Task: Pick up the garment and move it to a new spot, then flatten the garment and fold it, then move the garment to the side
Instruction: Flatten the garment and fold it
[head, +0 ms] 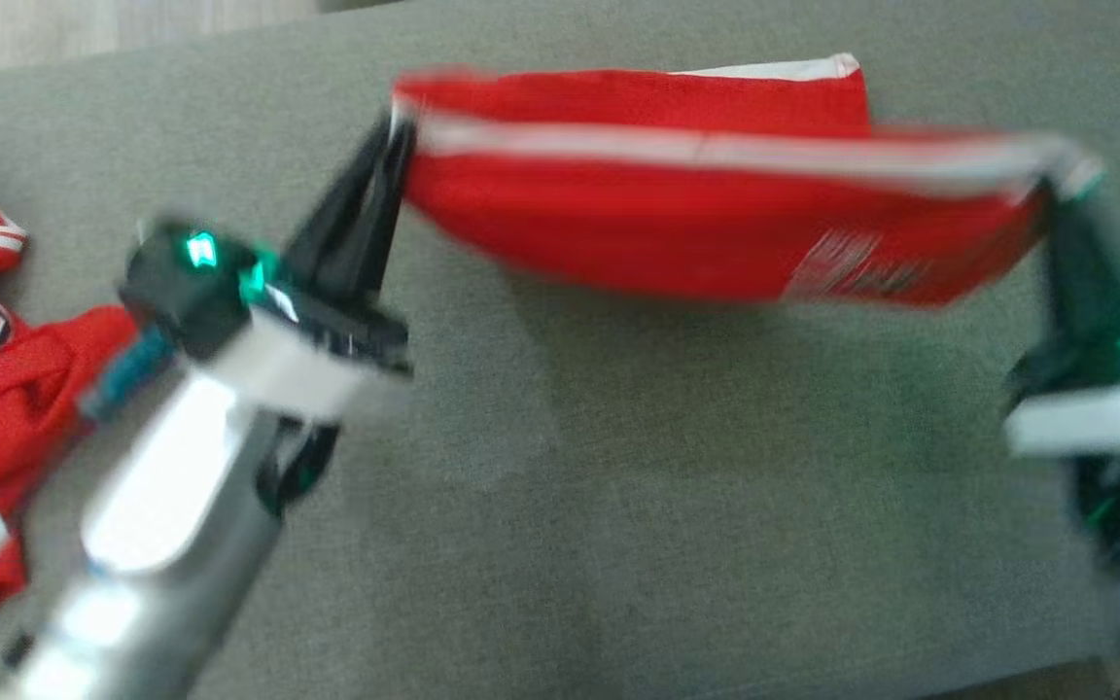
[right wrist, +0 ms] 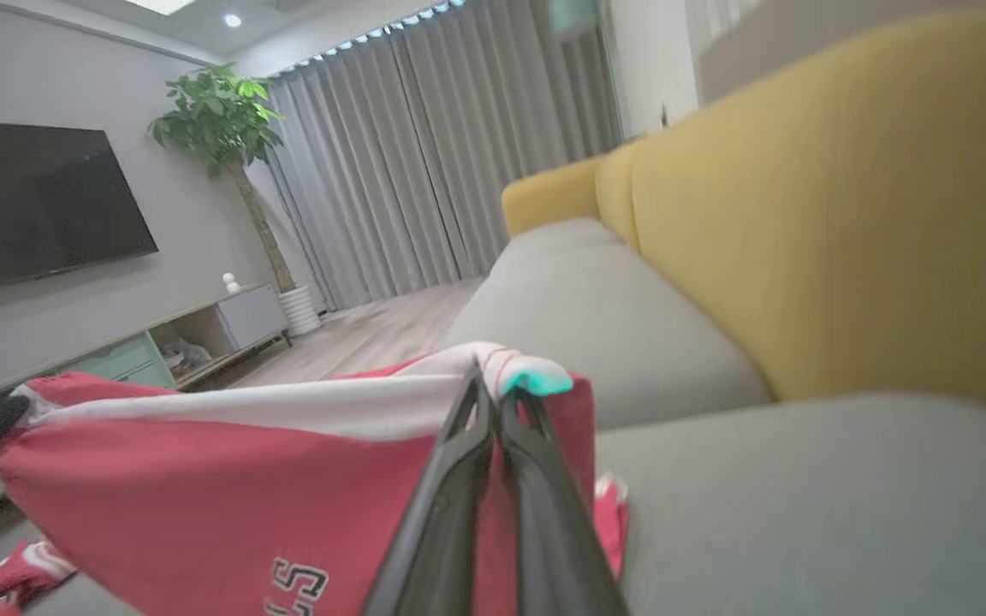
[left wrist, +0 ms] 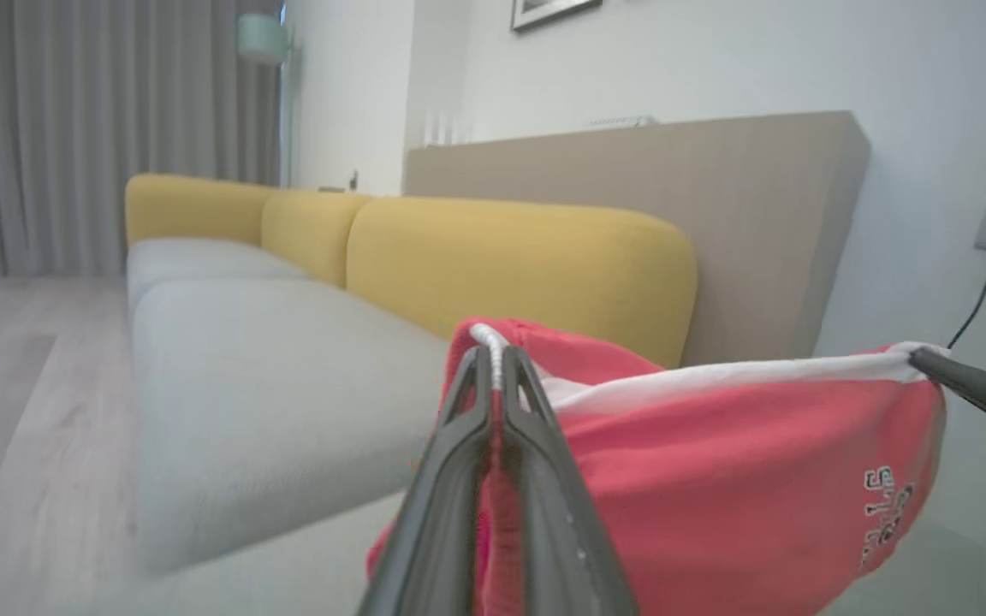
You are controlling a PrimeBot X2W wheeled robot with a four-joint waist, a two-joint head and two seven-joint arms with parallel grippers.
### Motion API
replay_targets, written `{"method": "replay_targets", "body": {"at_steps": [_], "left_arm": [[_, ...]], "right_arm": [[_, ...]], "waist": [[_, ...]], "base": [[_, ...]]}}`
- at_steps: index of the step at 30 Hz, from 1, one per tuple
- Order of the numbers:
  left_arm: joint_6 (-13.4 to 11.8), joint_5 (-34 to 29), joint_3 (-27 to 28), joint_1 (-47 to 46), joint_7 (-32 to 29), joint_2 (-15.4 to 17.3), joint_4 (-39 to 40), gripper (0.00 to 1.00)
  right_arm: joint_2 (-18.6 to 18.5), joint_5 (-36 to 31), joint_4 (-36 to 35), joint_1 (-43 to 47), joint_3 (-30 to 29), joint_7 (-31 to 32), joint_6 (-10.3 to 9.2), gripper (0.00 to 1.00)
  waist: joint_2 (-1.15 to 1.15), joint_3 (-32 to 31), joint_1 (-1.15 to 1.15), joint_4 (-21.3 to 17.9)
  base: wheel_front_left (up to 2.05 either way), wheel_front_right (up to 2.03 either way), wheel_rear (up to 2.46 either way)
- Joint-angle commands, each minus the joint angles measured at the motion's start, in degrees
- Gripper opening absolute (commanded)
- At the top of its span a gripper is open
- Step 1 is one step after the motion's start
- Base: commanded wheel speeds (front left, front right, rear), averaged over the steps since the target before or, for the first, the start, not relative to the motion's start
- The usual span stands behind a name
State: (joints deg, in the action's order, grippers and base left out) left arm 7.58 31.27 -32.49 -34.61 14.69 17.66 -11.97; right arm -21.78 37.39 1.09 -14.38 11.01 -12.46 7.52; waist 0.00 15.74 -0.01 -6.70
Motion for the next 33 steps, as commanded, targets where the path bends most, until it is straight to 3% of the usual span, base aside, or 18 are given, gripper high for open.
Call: {"method": "replay_targets", "body": {"at_steps": [1,6,7,10,15,19,24,28,33], "left_arm": [[-0.09,0.94,1.11,-7.05,0.30,2.43,2.45,0.00],[-0.09,2.29,-4.05,-22.70,-0.10,3.62,0.54,0.00],[-0.09,2.29,-4.05,-22.70,-0.10,3.62,0.54,0.00],[-0.09,2.93,-6.22,-32.88,-0.12,3.01,-4.26,0.00],[-0.09,3.28,-6.42,-46.97,0.24,0.15,-10.87,0.00],[-0.09,3.20,-4.43,-50.04,0.28,-1.45,-9.13,0.00],[-0.09,4.19,-4.79,-42.03,0.29,0.11,-4.10,0.00],[-0.09,3.65,-5.50,-30.93,0.29,2.26,-0.44,0.00],[-0.09,1.09,-4.63,-13.86,0.30,3.26,2.59,0.00]], "right_arm": [[-2.57,-1.49,-3.41,-5.72,-1.39,1.55,-0.03,0.00],[-4.70,-3.94,-3.35,-22.33,-4.17,7.62,-0.03,0.00],[-4.70,-3.94,-3.35,-22.33,-4.17,7.62,-0.03,0.00],[-4.74,-4.58,0.72,-33.54,-4.03,9.10,-0.03,0.00],[-5.59,-7.76,9.20,-48.70,-4.91,5.69,-0.03,0.00],[-7.10,-8.07,11.44,-53.37,-4.64,2.56,-0.03,0.00],[-8.78,-4.85,8.79,-47.27,-4.55,1.74,-0.03,0.00],[-9.40,-2.73,4.45,-34.63,-4.48,2.85,-0.03,0.00],[-7.17,-1.08,-0.64,-15.95,-4.85,4.05,-0.03,0.00]], "waist": [[0.00,1.19,0.01,-0.28],[0.00,5.76,0.01,-0.19],[0.00,5.76,0.01,-0.19],[0.00,8.96,0.01,0.22],[0.00,13.04,0.01,1.56],[0.00,14.11,0.01,2.57],[0.00,13.55,0.01,2.79],[0.00,12.91,0.01,2.56],[0.00,11.02,0.01,1.78]], "base": [[0.00,0.00,0.00],[0.00,0.00,0.00],[0.00,0.00,0.00],[0.00,0.00,0.00],[0.00,0.00,0.00],[0.00,0.00,0.00],[0.00,0.00,0.00],[0.00,0.00,0.00],[0.00,0.00,0.00]]}}
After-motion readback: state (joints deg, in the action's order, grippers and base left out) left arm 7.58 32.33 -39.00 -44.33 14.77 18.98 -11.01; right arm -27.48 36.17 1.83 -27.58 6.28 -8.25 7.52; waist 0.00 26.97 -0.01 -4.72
